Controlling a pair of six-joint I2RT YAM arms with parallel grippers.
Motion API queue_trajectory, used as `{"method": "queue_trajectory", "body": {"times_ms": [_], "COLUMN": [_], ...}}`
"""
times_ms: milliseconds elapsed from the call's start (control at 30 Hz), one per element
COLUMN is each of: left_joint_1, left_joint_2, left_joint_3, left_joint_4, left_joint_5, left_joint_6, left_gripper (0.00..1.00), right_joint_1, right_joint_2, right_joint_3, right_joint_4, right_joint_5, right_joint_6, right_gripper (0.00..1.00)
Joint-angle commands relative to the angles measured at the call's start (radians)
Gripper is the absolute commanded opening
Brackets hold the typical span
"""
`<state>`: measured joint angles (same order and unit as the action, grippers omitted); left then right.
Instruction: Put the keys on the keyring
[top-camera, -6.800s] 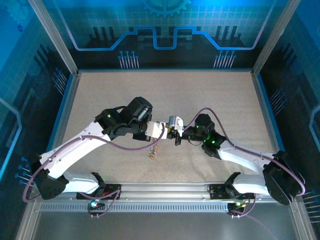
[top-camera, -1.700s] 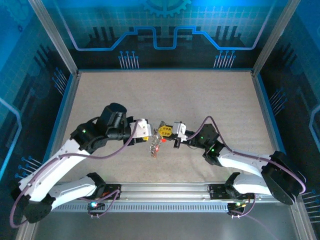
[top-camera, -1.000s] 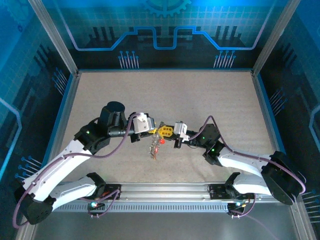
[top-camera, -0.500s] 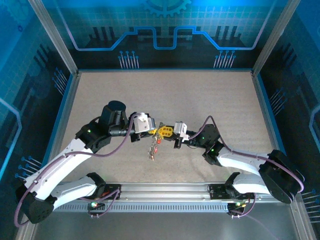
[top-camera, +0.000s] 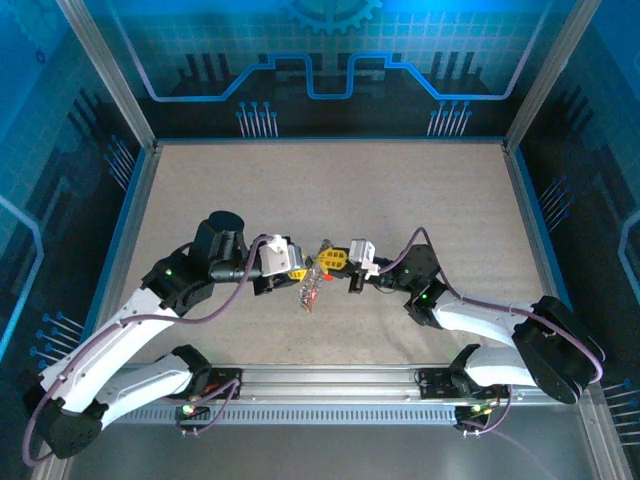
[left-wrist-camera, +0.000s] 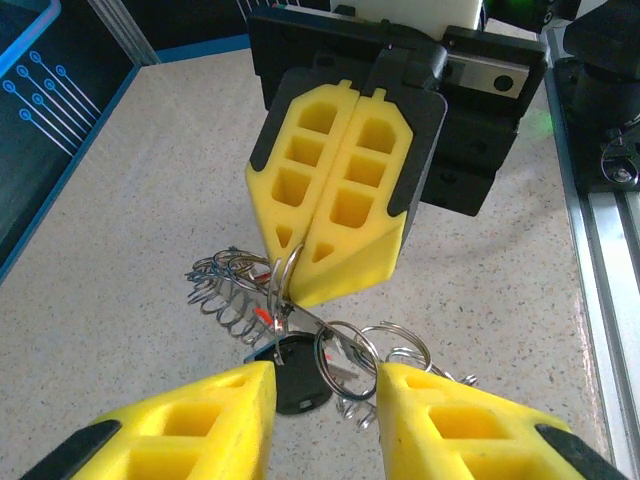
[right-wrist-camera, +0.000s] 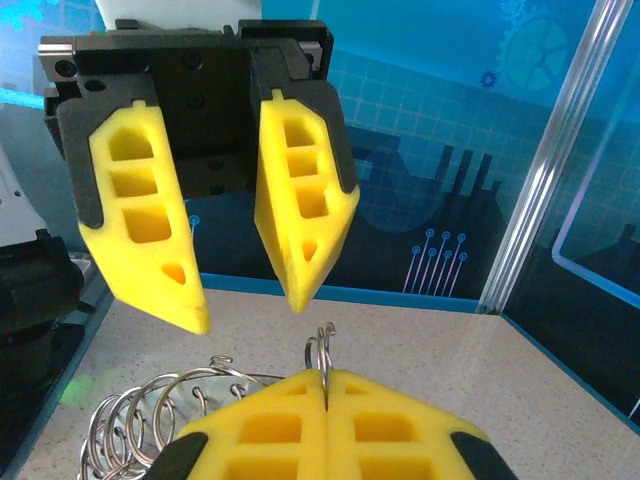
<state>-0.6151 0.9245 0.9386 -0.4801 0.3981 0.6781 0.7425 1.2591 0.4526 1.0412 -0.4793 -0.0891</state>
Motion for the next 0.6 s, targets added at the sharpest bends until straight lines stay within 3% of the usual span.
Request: {"method": "queue_trajectory", "body": {"times_ms": [0,100,300,567], "left_joint_1": [0.006,0.007,0.008,0.01], "left_joint_2": [0.012,0.03,0.054,0.062], "left_joint_3": [-0.003,-0.007,0.017,0.028], "left_joint_4": [0.056,0.093,0.076,0.066], "left_joint_5": [0.0,-0.031,0.021,0.016], "left_joint_6": [-0.031,-0.042,-0.065,-0.052], "left_gripper": [0.35,0.35,0.35,0.27], "right_joint_1": [0.002,0.007,0.013,0.026], "right_joint_2": [0.003,0.003,0.013,0.029], "right_joint_3": [0.049,0.053,0.067,0.077], "right_joint_4": [0.076,0.074,0.072,0.075], "right_joint_5": [-0.021,-0.013,-0.019,-0.015], "right_joint_6": [-0.006,-0.006,-0.01,-0.011], "right_gripper": [0.0,0.0,0.0,0.0]}}
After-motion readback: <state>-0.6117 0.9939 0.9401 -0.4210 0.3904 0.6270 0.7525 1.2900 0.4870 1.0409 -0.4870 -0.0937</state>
